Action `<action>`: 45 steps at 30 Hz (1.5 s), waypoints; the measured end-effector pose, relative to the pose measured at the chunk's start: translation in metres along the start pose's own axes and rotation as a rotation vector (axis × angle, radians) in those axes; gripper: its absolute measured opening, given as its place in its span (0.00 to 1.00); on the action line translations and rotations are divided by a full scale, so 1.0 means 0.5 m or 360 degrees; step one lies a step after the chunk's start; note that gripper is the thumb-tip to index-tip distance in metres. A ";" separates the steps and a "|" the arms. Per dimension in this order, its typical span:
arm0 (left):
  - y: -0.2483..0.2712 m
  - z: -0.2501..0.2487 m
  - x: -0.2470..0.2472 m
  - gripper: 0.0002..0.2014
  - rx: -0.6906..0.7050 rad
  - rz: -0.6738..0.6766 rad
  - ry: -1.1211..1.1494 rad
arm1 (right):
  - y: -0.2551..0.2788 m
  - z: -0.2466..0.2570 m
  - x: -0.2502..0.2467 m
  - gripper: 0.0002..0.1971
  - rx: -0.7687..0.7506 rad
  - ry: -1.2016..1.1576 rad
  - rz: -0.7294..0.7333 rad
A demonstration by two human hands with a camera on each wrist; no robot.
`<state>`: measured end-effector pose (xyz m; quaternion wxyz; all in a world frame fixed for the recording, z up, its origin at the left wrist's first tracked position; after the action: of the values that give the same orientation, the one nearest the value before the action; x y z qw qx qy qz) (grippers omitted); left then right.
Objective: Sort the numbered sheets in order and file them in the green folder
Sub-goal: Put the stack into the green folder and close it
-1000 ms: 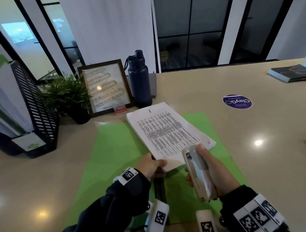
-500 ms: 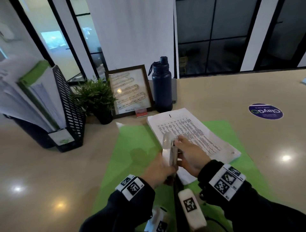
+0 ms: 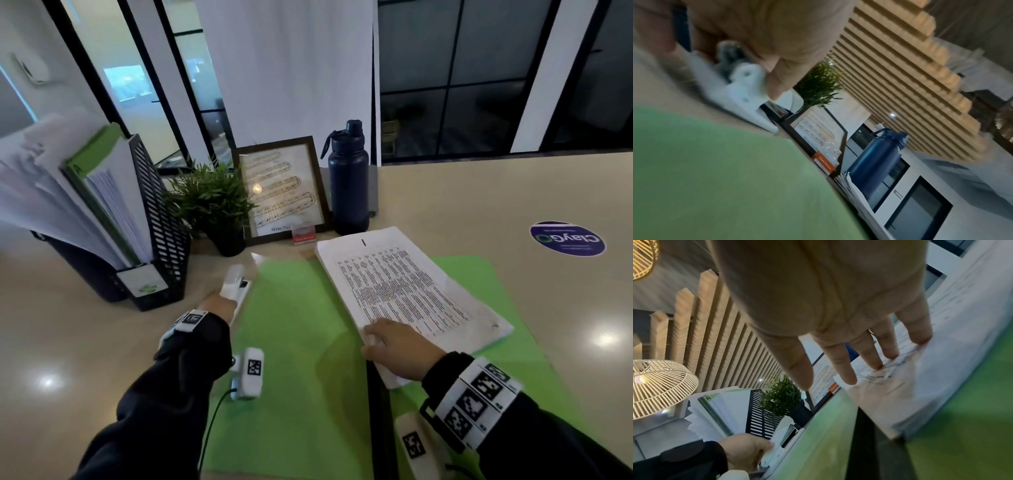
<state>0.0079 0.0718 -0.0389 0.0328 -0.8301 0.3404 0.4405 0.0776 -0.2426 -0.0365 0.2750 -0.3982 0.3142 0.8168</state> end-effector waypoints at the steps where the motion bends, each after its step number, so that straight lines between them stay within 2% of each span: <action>1: -0.004 0.006 -0.001 0.20 -0.0036 0.0005 -0.0025 | -0.002 0.000 0.002 0.22 -0.0006 0.0033 0.0007; 5: -0.007 0.003 -0.019 0.22 -0.0102 -0.0147 -0.0092 | -0.012 -0.041 -0.025 0.25 0.0083 -0.0265 -0.0051; 8: 0.021 -0.061 -0.019 0.26 0.0168 -0.0198 0.0056 | -0.032 -0.124 -0.090 0.25 0.0307 -0.0453 -0.0261; 10: 0.057 -0.125 0.017 0.25 0.0406 0.0020 0.0162 | -0.038 -0.196 -0.137 0.26 0.0521 -0.0415 -0.0427; 11: 0.084 -0.151 0.045 0.22 0.0419 0.0208 0.0257 | -0.040 -0.227 -0.156 0.26 0.0623 -0.0365 -0.0482; 13: 0.136 -0.188 0.121 0.16 0.0311 0.0589 0.0418 | -0.035 -0.276 -0.179 0.27 0.0800 -0.0279 -0.0510; 14: 0.150 -0.199 0.158 0.14 0.0271 0.0686 0.0437 | -0.033 -0.294 -0.183 0.28 0.0863 -0.0253 -0.0500; 16: 0.164 -0.206 0.214 0.12 0.0175 0.0741 0.0475 | -0.030 -0.312 -0.182 0.28 0.0942 -0.0234 -0.0428; 17: 0.167 -0.204 0.235 0.16 0.0113 0.0723 0.0508 | -0.029 -0.313 -0.175 0.26 0.0951 -0.0226 -0.0362; 20: 0.146 -0.199 0.292 0.36 0.0019 0.0780 0.0716 | -0.023 -0.312 -0.152 0.20 0.0949 -0.0186 -0.0203; 21: 0.152 -0.200 0.299 0.37 -0.0010 0.0785 0.0785 | -0.018 -0.311 -0.147 0.20 0.0950 -0.0187 -0.0187; 25: 0.203 -0.200 0.305 0.23 -0.0098 0.0848 0.1135 | -0.003 -0.304 -0.142 0.20 0.0898 -0.0067 -0.0114; 27: 0.214 -0.200 0.309 0.15 -0.0043 0.0945 0.1184 | 0.001 -0.300 -0.146 0.18 0.0816 -0.0102 -0.0143; 32: 0.240 -0.223 0.303 0.25 0.0339 0.1161 0.1030 | 0.029 -0.307 -0.152 0.10 0.0527 -0.0681 -0.0390; 35: 0.238 -0.233 0.279 0.22 0.0502 0.1158 0.1123 | 0.052 -0.315 -0.194 0.14 0.0319 -0.0696 -0.0725; 37: 0.227 -0.236 0.247 0.18 0.0534 0.1026 0.1374 | 0.073 -0.329 -0.243 0.12 0.0301 -0.0533 -0.0994; 38: 0.212 -0.231 0.221 0.16 0.0540 0.0841 0.1498 | 0.083 -0.334 -0.269 0.12 0.0318 -0.0425 -0.1100; 40: 0.167 -0.217 0.135 0.13 0.0594 0.0292 0.1661 | 0.102 -0.329 -0.320 0.13 0.0330 -0.0242 -0.1202; 42: 0.149 -0.215 0.043 0.18 0.0723 -0.0204 0.1674 | 0.121 -0.302 -0.369 0.15 0.0306 -0.0080 -0.1243; 43: 0.154 -0.224 0.003 0.22 0.0811 -0.0383 0.1608 | 0.128 -0.282 -0.392 0.16 0.0259 0.0003 -0.1257; 45: 0.197 -0.264 -0.057 0.25 0.1046 -0.0552 0.1410 | 0.136 -0.233 -0.427 0.19 0.0164 0.0175 -0.1283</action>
<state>0.0322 -0.0353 0.0873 0.2149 -0.9252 0.2995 -0.0899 0.1993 -0.4144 0.1027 0.5753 -0.5181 0.1877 0.6044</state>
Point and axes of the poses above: each hand's wrist, its own y-axis away from the middle knuckle, its own x-axis out of the palm, z = x × y, the point moved 8 cm from there along -y, towards the middle knuckle, and after that the axes turned 3 degrees about y, right-handed, at the moved point
